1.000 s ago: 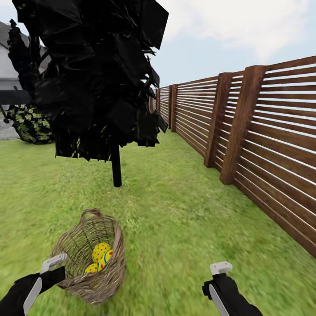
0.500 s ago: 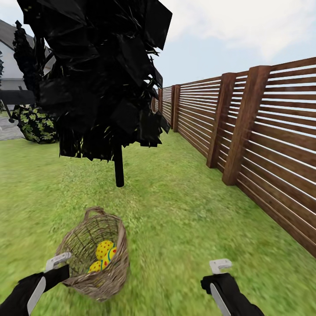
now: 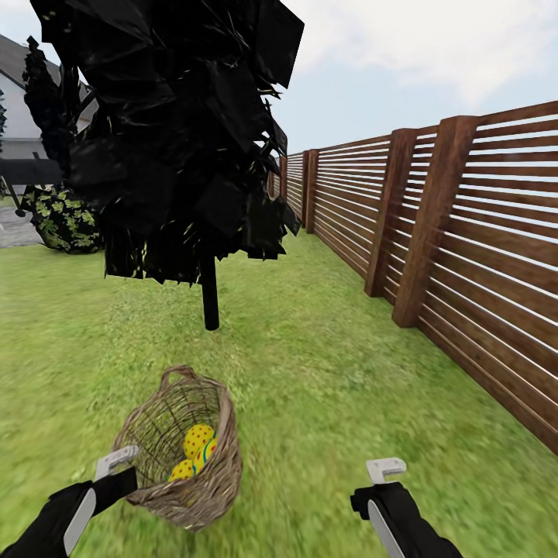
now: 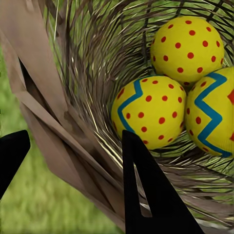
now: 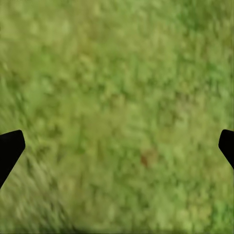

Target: Take the three Easter eggs out of the wicker basket on the lawn in the garden, then place them on the lawn next to a single tree (choose any tree) so that all three eggs are next to the same tree and none are left in the basket.

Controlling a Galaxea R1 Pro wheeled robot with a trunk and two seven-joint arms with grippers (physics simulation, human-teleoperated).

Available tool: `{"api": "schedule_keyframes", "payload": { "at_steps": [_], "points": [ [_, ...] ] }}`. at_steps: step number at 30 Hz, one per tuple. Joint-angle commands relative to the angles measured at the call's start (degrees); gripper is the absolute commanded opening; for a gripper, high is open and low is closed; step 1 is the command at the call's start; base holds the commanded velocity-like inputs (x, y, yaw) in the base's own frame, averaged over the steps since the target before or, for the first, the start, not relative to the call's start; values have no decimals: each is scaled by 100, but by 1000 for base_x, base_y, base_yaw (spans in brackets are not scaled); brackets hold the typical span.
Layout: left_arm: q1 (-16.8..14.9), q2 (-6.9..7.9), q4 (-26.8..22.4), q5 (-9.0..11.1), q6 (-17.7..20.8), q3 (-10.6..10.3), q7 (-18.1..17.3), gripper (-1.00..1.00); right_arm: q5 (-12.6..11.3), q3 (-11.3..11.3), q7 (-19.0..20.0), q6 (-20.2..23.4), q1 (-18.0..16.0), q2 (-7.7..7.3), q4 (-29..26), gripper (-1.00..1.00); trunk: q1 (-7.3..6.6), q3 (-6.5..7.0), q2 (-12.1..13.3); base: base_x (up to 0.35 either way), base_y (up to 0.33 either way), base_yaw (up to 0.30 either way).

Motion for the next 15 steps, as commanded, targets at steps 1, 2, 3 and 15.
{"api": "schedule_keyframes", "payload": {
  "at_steps": [1, 2, 3, 15],
  "points": [
    [-3, -6, -12, 76, 43, 12, -18, -100, -60, 22, -58, 15, -5, -7, -6, 100, -1, -5, -3, 0, 0, 0],
    [-3, -10, -17, 76, 37, -2, -19, -100, -60, 19, -58, 15, -5, -7, -10, 100, -1, -5, -3, 0, 0, 0],
    [-3, -11, -19, 76, 35, -7, -20, -100, -60, 24, -58, 15, -5, -7, -8, 100, -1, -5, -3, 0, 0, 0],
    [-3, -64, -19, 67, 42, -18, -20, -100, 19, 54, -110, 15, -5, 10, 21, 100, -265, 197, 478, 0, 0, 154]
  ]
}}
